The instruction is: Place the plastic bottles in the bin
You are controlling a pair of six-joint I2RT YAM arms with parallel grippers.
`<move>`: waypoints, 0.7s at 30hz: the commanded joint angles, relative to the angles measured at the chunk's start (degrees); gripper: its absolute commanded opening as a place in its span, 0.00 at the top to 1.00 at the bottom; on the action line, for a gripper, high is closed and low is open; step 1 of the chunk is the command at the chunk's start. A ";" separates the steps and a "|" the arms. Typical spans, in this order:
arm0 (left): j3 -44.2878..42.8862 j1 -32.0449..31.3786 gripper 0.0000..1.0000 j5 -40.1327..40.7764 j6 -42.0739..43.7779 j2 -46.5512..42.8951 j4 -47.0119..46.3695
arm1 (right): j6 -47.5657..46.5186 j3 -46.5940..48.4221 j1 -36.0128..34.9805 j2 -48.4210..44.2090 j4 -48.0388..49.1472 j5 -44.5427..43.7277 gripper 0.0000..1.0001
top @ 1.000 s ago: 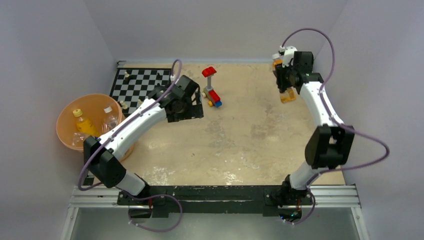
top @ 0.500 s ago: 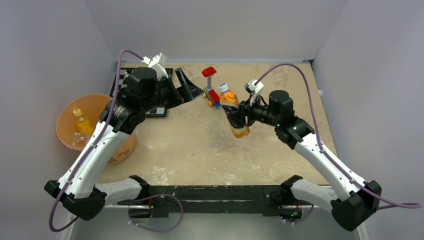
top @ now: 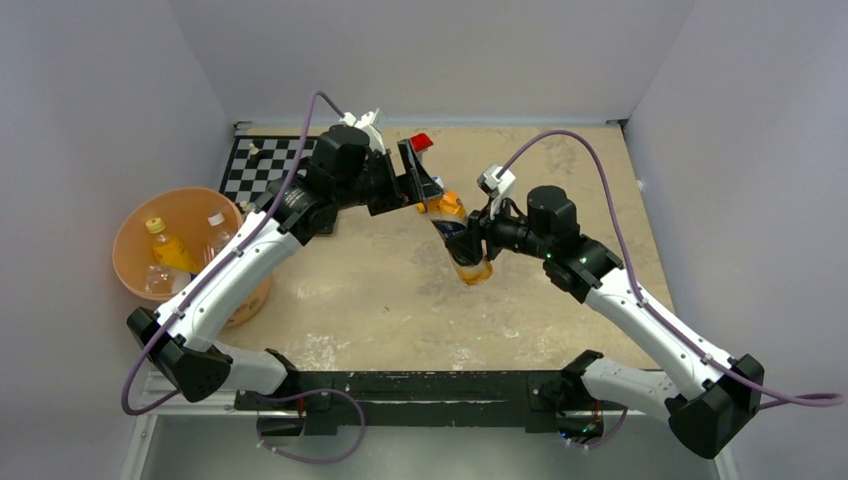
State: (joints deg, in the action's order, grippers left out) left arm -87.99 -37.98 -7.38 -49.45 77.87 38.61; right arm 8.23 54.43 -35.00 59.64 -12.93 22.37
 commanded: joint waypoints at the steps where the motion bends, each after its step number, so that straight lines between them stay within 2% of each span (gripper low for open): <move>1: -2.24 -0.68 0.14 -0.36 -0.37 -0.35 -2.76 | 0.62 3.27 -0.65 -0.01 1.21 -0.58 0.51; 14: -2.36 -1.75 0.38 -0.74 -0.06 2.41 -6.90 | 0.62 4.92 -1.26 2.28 -0.36 0.17 0.51; 16: -2.51 -1.75 0.37 -0.72 0.05 2.87 -7.13 | 0.40 5.06 -1.46 2.57 -0.83 0.06 0.51; 19: -3.14 -1.75 0.29 -0.90 0.24 3.62 -7.02 | 0.34 5.45 -1.86 2.95 -1.17 0.13 0.50; 21: -3.16 -1.76 0.30 -1.13 0.23 3.80 -7.50 | 0.45 5.63 -1.96 3.36 -1.37 -0.07 0.50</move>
State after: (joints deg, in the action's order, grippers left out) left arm -88.40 -39.51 -7.73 -49.91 81.14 33.82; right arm 8.38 56.64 -36.40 62.74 -14.59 22.06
